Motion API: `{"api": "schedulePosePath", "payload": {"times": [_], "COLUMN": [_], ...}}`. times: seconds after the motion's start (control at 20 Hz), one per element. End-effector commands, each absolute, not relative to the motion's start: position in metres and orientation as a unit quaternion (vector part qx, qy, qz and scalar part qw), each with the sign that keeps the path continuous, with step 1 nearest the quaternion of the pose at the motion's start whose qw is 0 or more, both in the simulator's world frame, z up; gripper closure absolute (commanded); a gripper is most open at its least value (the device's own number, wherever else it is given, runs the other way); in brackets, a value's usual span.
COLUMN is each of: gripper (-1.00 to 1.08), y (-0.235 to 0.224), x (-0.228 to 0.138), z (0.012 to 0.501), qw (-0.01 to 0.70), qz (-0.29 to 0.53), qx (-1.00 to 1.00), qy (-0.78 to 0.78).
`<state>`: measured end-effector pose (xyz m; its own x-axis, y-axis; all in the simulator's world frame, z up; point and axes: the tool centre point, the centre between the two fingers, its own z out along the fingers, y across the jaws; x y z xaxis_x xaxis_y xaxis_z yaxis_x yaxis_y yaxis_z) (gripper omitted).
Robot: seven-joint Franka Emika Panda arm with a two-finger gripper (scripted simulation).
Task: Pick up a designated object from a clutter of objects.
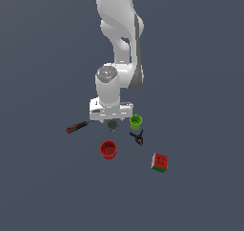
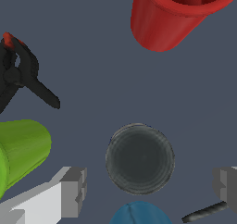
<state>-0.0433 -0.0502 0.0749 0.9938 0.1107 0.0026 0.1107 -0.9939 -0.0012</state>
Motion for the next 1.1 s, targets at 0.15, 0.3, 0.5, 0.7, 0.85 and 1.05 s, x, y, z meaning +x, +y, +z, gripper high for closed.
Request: {"api": "schedulePosePath", "payload": {"times": [0.15, 0.3, 0.5, 0.7, 0.85, 1.05], "gripper": [-0.92, -0.92, -0.92, -0.92, -0.92, -0.92], "y": [-0.052, -0.052, -0.052, -0.052, -0.052, -0.052], "x": [-0.050, -0.049, -0.050, -0.050, -0.051, -0.051], "z": [0.064, 0.065, 0.058, 0.043, 0.029, 0.017], "qw": [0.000, 0.000, 0.000, 0.000, 0.000, 0.000], "qz": [0.000, 0.000, 0.000, 0.000, 0.000, 0.000], "qx": [-0.998, -0.998, -0.998, -0.998, -0.998, -0.998], "qy": [-0.058, -0.058, -0.058, -0.058, -0.058, -0.058]}}
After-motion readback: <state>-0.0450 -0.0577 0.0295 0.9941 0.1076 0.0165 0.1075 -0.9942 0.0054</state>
